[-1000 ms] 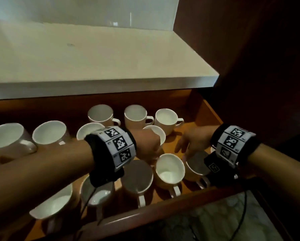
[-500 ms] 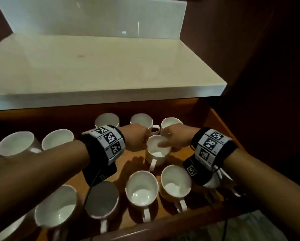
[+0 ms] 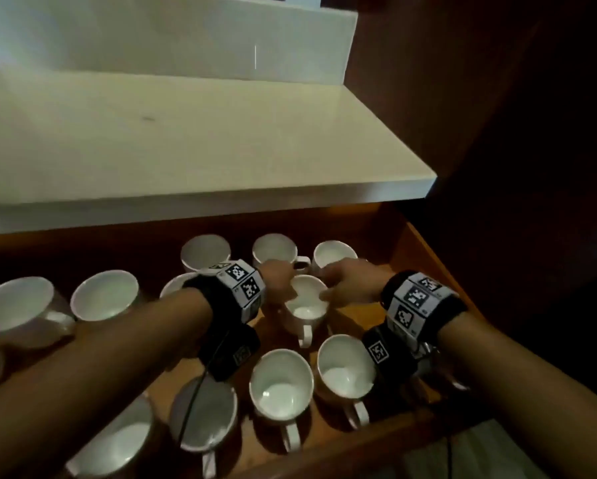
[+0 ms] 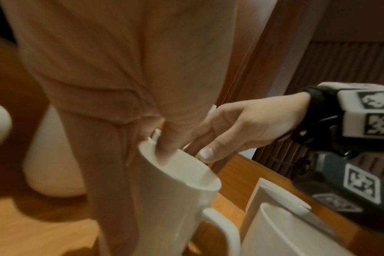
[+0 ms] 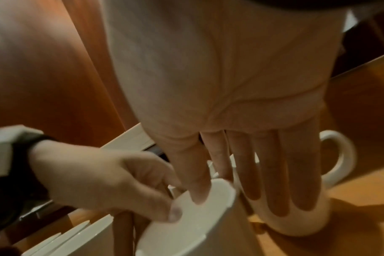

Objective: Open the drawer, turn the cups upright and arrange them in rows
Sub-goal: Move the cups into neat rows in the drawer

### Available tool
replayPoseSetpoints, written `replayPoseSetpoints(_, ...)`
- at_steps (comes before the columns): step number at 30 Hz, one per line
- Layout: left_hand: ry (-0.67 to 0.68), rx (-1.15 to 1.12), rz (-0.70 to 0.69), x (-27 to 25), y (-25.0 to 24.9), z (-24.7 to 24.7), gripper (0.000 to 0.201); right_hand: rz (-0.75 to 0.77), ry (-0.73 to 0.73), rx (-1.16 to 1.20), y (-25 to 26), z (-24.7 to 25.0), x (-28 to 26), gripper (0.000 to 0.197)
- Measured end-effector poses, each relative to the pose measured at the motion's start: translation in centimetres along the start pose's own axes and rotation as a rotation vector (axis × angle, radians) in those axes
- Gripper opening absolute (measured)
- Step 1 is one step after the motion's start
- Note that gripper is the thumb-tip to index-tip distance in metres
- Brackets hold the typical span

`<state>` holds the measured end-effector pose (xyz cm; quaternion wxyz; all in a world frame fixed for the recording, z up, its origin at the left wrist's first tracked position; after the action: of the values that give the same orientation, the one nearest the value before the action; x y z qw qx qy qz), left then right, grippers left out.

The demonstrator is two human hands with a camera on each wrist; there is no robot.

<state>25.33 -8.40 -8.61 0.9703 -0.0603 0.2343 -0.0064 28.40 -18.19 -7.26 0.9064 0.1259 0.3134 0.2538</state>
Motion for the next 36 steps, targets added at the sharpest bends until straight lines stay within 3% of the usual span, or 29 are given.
replayPoseSetpoints(5,-0.027,0.09,0.05,1.4,-1.2,0.8,0.022,0.058,0.078,-0.086,-1.7,0.9,-0.8,0.035)
replayPoseSetpoints(8,-0.042,0.101,0.091,2.6,-2.1,1.5,0.031,0.11,0.107,-0.114,-2.8,2.4,-0.9,0.035)
replayPoseSetpoints(11,-0.049,0.036,0.129,3.9,-3.5,1.8,0.029,0.139,0.075,-0.172,-5.0,4.7,-0.8,0.036)
replayPoseSetpoints(17,-0.06,-0.049,0.19,5.1,-6.0,1.9,0.036,0.174,0.037,-0.207,-7.7,7.7,-1.1,0.052)
replayPoseSetpoints(24,-0.034,-0.05,0.21,6.9,-8.5,1.5,0.027,0.147,0.155,-0.128,-8.9,5.6,0.1,0.059)
replayPoseSetpoints(29,-0.042,-0.093,0.234,7.7,-9.8,1.5,0.021,0.131,0.196,-0.098,-10.5,4.6,0.0,0.081)
replayPoseSetpoints(31,-0.041,-0.113,0.242,7.9,-10.3,1.7,0.016,0.123,0.187,-0.113,-11.1,4.7,0.1,0.086)
replayPoseSetpoints(36,-0.071,-0.205,0.252,8.5,-11.7,2.1,0.031,0.118,0.085,-0.265,-12.1,6.2,0.6,0.085)
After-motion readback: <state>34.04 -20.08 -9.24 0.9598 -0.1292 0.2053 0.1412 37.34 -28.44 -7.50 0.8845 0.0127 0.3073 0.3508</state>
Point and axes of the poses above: each hand's wrist, its own x-axis towards the middle knuckle, its own z-axis out of the back of the hand, y = z × x, the point moved 10 cm from there along x, towards the middle knuckle, and after that the axes turned 6 degrees about x, right-handed, at the moved point
